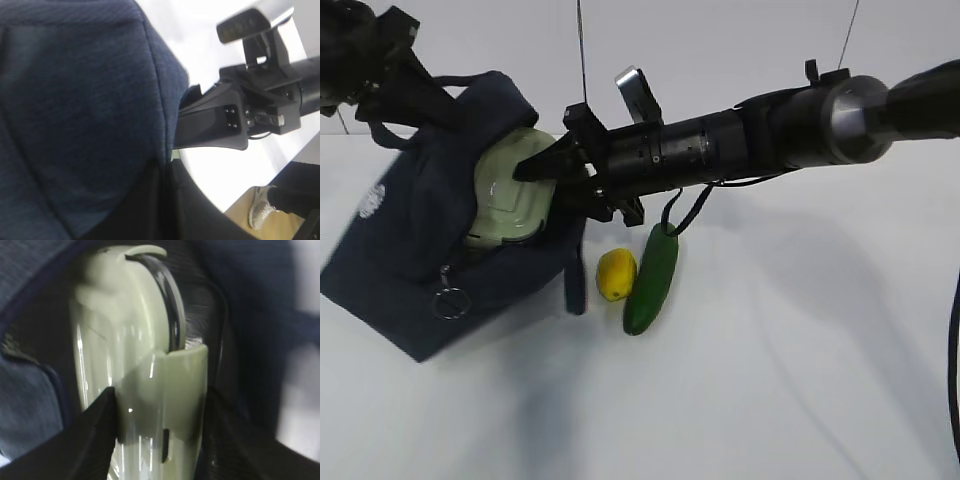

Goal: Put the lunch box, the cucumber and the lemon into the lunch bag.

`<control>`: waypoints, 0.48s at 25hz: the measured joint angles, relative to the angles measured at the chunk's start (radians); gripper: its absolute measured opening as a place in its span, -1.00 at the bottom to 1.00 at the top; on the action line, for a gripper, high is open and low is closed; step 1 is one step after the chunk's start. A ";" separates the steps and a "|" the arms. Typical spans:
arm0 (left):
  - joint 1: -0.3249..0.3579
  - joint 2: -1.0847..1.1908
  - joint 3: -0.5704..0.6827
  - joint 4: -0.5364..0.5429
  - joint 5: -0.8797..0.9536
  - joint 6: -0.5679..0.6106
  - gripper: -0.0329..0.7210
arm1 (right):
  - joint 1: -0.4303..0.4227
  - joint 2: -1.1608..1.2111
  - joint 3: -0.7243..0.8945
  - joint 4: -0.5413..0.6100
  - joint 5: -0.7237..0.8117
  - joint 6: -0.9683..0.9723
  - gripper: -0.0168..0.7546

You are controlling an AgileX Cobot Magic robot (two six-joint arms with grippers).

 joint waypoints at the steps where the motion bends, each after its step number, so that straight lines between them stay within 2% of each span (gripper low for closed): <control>1: -0.007 0.005 0.000 0.000 0.000 0.000 -0.93 | 0.003 0.002 -0.010 0.000 0.000 0.000 0.03; 12: -0.020 0.048 -0.002 -0.032 -0.045 0.002 -0.93 | 0.007 0.089 -0.058 0.032 -0.010 0.000 0.03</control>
